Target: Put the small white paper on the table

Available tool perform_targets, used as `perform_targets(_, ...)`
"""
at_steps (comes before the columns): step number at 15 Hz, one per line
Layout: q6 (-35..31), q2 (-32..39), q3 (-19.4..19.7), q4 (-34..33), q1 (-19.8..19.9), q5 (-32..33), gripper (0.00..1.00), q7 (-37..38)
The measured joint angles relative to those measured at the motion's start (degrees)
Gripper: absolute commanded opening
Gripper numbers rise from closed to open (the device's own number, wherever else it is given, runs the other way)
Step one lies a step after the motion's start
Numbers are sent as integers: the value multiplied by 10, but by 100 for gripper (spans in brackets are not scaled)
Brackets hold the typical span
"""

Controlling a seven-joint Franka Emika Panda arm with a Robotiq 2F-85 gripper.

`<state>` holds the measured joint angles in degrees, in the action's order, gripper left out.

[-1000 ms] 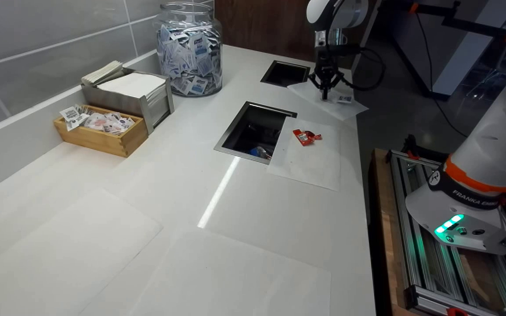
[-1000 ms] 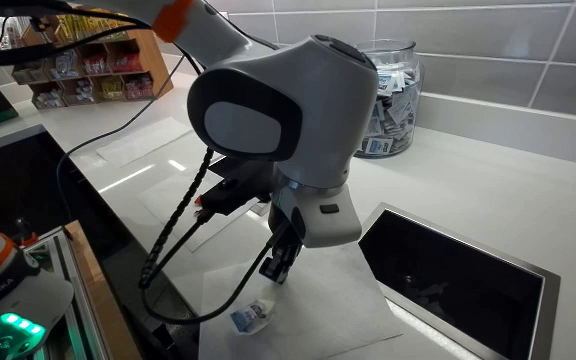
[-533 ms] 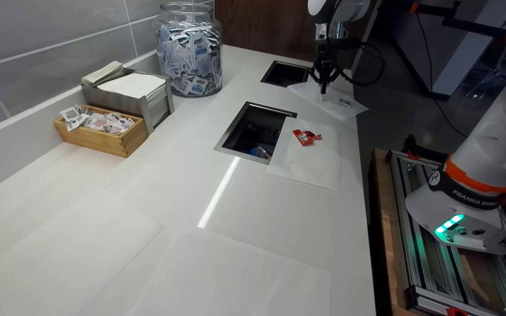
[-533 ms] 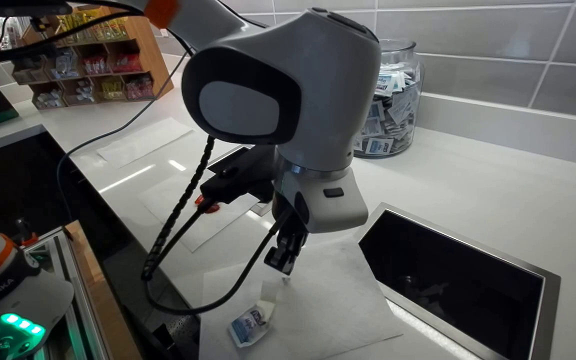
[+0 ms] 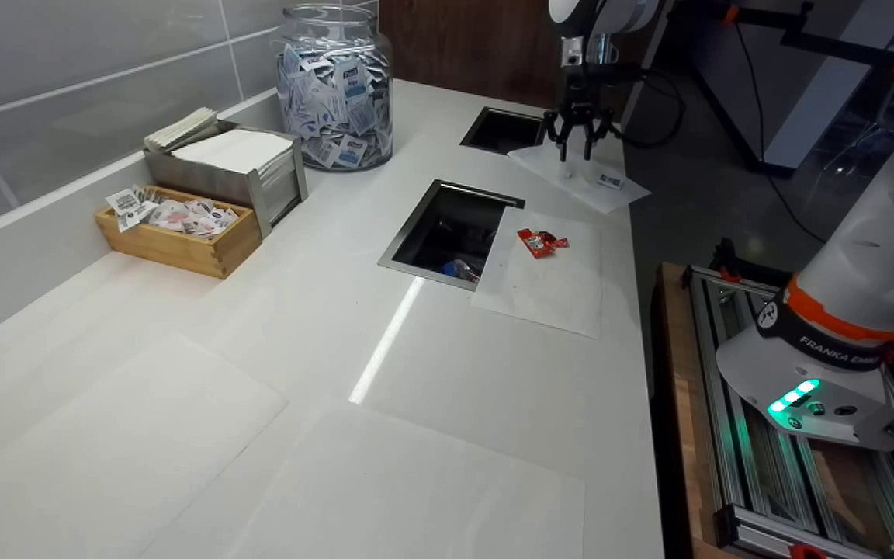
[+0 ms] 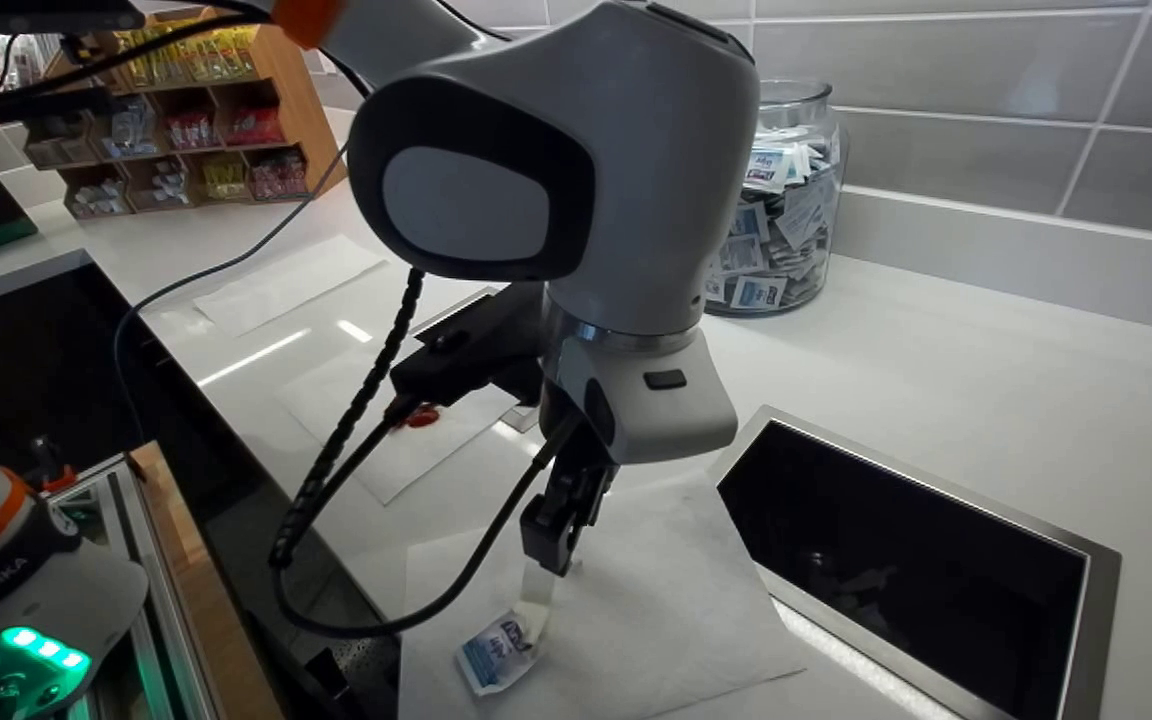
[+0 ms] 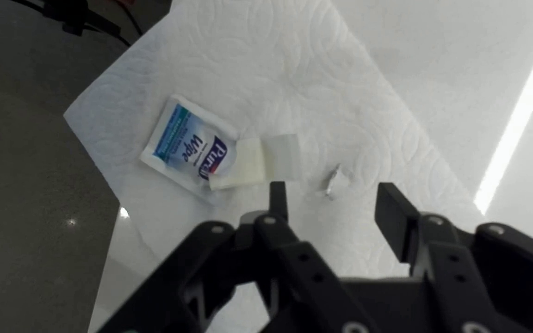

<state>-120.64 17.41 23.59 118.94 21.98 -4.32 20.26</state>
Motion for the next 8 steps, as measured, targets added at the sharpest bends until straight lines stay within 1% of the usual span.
perform_targets(1,0,0,0,1,0,3,93,0)
perform_targets(2,0,1,0,3,0,4,99,0)
perform_targets(3,1,1,0,4,0,5,100,-2)
perform_targets(6,16,2,-2,7,-1,5,100,-8)
perform_targets(7,20,2,-2,9,-1,6,97,-8)
perform_targets(8,24,3,-2,10,-1,7,93,-8)
